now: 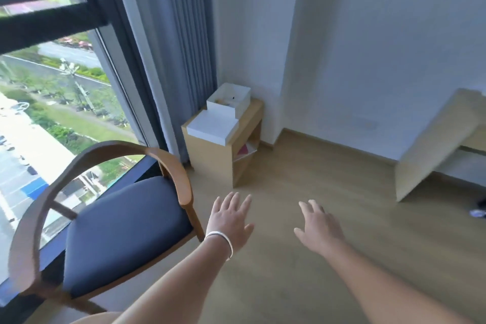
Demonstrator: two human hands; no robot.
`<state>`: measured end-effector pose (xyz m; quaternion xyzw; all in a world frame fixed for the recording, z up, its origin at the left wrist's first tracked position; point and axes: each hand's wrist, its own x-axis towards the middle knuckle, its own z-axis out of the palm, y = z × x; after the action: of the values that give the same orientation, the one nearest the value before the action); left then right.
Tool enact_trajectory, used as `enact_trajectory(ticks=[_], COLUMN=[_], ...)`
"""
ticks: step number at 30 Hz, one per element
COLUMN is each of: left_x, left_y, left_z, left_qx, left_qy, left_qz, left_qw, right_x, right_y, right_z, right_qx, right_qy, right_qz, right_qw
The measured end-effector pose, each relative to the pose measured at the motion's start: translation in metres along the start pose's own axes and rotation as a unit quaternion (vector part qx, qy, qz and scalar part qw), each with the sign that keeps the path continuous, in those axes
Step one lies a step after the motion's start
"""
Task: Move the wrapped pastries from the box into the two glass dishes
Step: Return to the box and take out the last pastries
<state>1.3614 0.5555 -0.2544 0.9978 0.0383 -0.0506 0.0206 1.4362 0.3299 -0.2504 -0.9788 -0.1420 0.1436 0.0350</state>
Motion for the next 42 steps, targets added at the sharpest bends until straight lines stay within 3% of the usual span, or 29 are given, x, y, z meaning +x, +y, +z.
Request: enact_trajectory(ticks=[18, 26, 42], left_x=[0.157, 0.241, 0.511], left_y=[0.066, 0.056, -0.014], left_z=[-0.017, -0.004, -0.010], left_qx=[0.012, 0.017, -0.027], left_qy=[0.021, 0.008, 0.012], left_qz=[0.020, 0.022, 0.017], left_qw=[1.000, 1.000, 0.999], right_x=[0.110, 0.188, 0.446], right_y=[0.111, 0.115, 0.109], right_z=[-0.045, -0.051, -0.120], right_qx=[0.030, 0.025, 0.015], right_qy=[0.010, 0.003, -0.016], right_qz=[0.021, 0.014, 0.032], right_qw=[0.999, 1.000, 0.999])
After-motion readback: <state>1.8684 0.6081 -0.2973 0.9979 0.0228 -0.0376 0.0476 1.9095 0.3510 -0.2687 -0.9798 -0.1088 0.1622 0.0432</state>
